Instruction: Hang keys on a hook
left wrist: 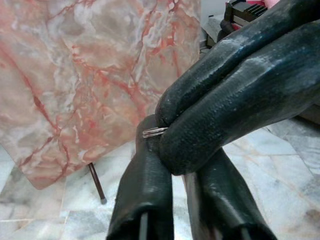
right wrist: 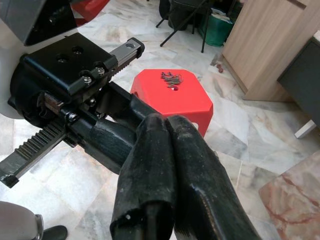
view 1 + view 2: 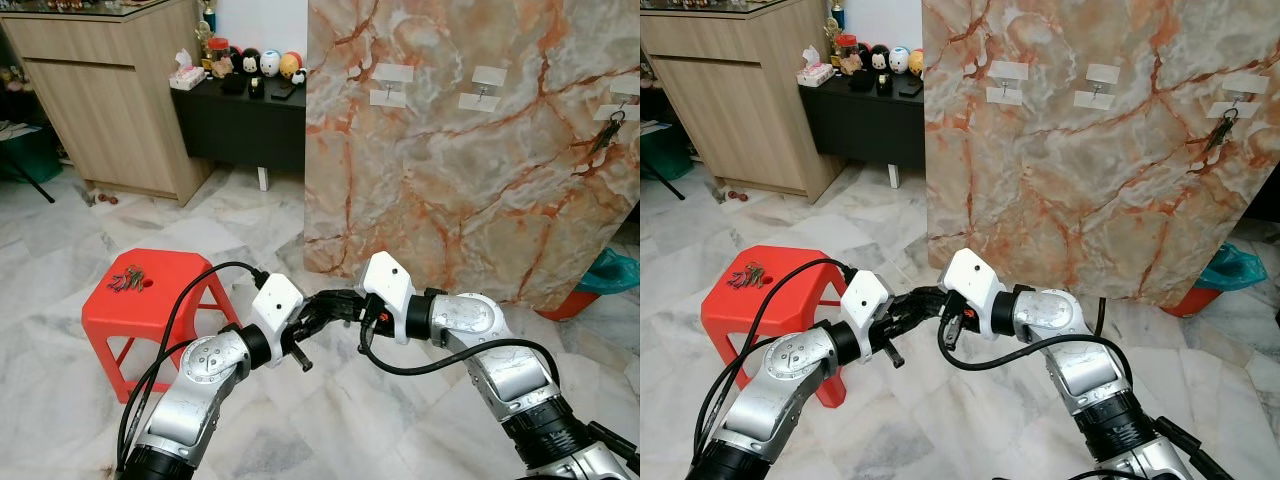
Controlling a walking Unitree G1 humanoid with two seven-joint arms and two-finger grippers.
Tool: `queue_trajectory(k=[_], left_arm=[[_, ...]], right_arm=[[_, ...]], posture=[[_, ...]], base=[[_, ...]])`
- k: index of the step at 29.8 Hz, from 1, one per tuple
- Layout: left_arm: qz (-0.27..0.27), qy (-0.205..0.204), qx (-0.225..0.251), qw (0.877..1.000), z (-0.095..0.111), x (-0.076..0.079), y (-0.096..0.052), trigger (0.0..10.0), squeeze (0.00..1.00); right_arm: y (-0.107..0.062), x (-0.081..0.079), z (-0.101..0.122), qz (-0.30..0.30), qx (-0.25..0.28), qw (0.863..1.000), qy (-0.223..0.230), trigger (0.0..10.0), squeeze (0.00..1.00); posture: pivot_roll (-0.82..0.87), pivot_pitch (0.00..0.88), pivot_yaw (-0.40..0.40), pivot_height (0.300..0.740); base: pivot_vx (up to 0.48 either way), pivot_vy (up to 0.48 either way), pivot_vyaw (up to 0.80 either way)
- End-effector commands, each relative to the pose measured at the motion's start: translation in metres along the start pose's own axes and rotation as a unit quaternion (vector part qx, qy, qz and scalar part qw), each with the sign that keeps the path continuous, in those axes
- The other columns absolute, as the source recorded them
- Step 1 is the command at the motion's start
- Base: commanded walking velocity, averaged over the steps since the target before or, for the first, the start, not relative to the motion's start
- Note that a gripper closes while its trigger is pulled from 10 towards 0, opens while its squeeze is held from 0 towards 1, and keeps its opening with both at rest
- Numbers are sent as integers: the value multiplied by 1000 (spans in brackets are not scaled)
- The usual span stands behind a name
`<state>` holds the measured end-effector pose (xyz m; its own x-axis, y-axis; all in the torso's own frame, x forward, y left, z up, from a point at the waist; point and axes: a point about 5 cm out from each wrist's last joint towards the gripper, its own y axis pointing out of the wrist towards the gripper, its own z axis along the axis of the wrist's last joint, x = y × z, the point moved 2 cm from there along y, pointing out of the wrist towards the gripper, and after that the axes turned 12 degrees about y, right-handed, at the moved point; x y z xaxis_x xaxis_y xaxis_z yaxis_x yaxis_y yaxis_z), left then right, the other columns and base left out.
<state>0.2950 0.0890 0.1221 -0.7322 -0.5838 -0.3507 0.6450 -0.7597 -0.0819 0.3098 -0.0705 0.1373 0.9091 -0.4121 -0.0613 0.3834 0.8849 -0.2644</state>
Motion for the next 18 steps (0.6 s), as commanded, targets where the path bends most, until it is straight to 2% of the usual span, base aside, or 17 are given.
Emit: queue_trajectory(k=[1, 18], left_arm=[[27, 5, 12, 1000, 8, -14, -6, 0, 0], [23, 12, 13, 1000, 7, -15, -8, 0, 0]], right_arm=[[-1, 1, 1, 2, -4, 1000, -2, 10000, 0], [0, 4, 2, -2, -4, 1000, -8, 10000, 0]], posture=[[96, 5, -33, 740], [104, 0, -33, 740]], base=[[0, 0, 0], [0, 0, 0]])
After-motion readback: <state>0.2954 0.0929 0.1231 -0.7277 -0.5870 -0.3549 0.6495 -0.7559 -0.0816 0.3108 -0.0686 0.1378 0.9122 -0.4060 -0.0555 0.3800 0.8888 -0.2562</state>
